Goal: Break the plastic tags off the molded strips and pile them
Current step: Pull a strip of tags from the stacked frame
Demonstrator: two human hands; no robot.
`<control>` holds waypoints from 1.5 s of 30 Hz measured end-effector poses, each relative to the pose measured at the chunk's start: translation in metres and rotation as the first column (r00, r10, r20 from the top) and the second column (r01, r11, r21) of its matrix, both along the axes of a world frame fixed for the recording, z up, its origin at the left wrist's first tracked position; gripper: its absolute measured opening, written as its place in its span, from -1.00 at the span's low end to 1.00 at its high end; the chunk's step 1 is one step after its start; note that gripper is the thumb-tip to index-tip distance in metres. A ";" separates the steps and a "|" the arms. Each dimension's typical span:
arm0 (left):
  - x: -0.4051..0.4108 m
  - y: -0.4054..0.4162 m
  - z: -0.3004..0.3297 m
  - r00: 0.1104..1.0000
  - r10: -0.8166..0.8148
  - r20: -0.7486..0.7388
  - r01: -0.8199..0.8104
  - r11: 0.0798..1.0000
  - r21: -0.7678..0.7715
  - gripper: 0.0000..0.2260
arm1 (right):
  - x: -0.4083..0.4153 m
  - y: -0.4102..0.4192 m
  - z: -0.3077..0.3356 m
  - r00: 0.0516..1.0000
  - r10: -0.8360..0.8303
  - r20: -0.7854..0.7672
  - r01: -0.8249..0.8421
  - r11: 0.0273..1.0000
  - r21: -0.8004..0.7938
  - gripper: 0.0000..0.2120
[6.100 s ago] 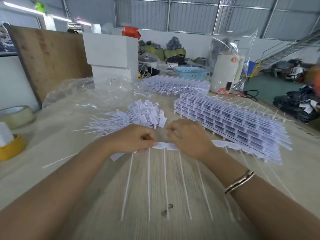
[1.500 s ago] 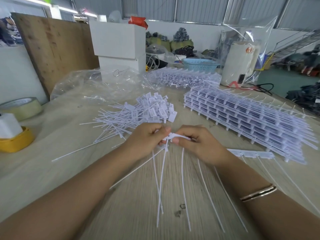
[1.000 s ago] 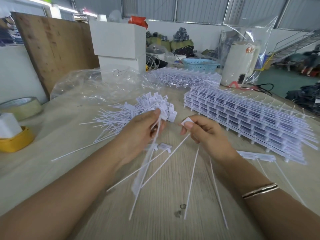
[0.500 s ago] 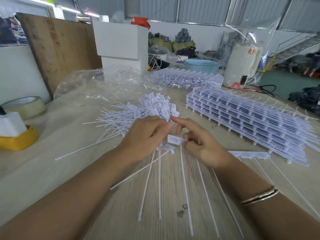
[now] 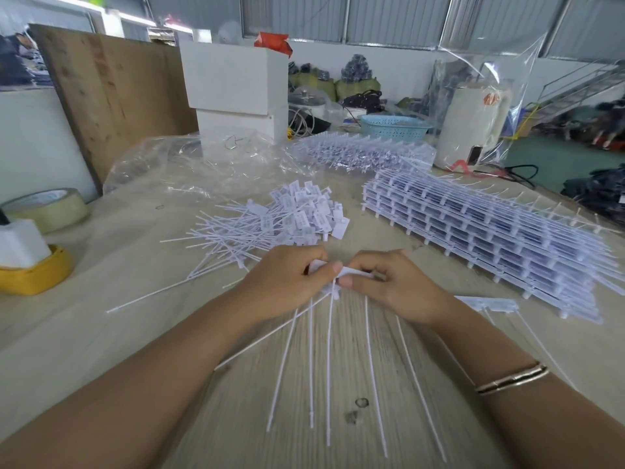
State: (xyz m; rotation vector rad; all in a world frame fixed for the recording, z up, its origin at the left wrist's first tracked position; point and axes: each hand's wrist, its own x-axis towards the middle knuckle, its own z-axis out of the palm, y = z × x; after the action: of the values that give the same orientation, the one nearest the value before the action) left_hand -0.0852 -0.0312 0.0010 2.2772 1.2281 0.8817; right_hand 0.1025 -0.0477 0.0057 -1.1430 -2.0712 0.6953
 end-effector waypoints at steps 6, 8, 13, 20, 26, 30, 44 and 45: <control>0.002 0.000 0.006 0.910 -0.011 0.414 0.129 0.957 -0.260 -0.68 | -0.007 0.003 -0.003 0.992 -0.009 -0.129 0.030 0.986 0.161 -0.89; 0.003 0.001 0.006 0.828 0.075 0.556 0.159 0.919 -0.360 -0.69 | -0.009 0.003 -0.003 0.978 -0.032 -0.206 0.075 0.976 0.202 -0.86; -0.012 0.011 0.007 0.931 0.050 0.362 -0.019 0.996 -0.088 -0.65 | 0.002 0.004 -0.002 0.970 -0.101 -0.221 0.139 0.977 0.163 -0.79; -0.013 0.015 -0.001 0.984 0.137 -0.113 -0.095 0.944 0.317 -0.75 | 0.003 0.001 -0.001 0.987 -0.135 -0.085 0.145 0.981 0.132 -0.77; 0.000 0.001 0.008 0.995 -0.081 0.055 0.073 0.987 0.141 -0.63 | -0.011 -0.008 0.002 0.990 0.047 -0.137 -0.027 0.989 0.145 -0.44; 0.010 -0.006 0.003 0.988 -0.091 0.121 0.093 0.996 -0.004 -0.68 | -0.018 -0.012 0.002 0.989 0.101 -0.109 -0.088 0.989 0.116 -0.38; -0.001 0.000 0.003 0.995 -0.036 0.088 0.035 0.999 0.015 -0.70 | 0.001 -0.003 0.000 0.996 0.016 -0.089 -0.024 0.996 -0.091 -0.84; -0.001 0.001 0.003 0.995 -0.038 0.092 0.036 0.999 0.018 -0.70 | 0.000 -0.003 -0.001 0.995 0.016 -0.102 -0.025 0.996 -0.089 -0.85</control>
State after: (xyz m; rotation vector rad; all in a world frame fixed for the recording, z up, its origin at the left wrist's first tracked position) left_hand -0.0858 -0.0307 0.0035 2.2381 1.1395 0.9752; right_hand 0.1028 -0.0502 0.0046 -1.1139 -1.9867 0.8472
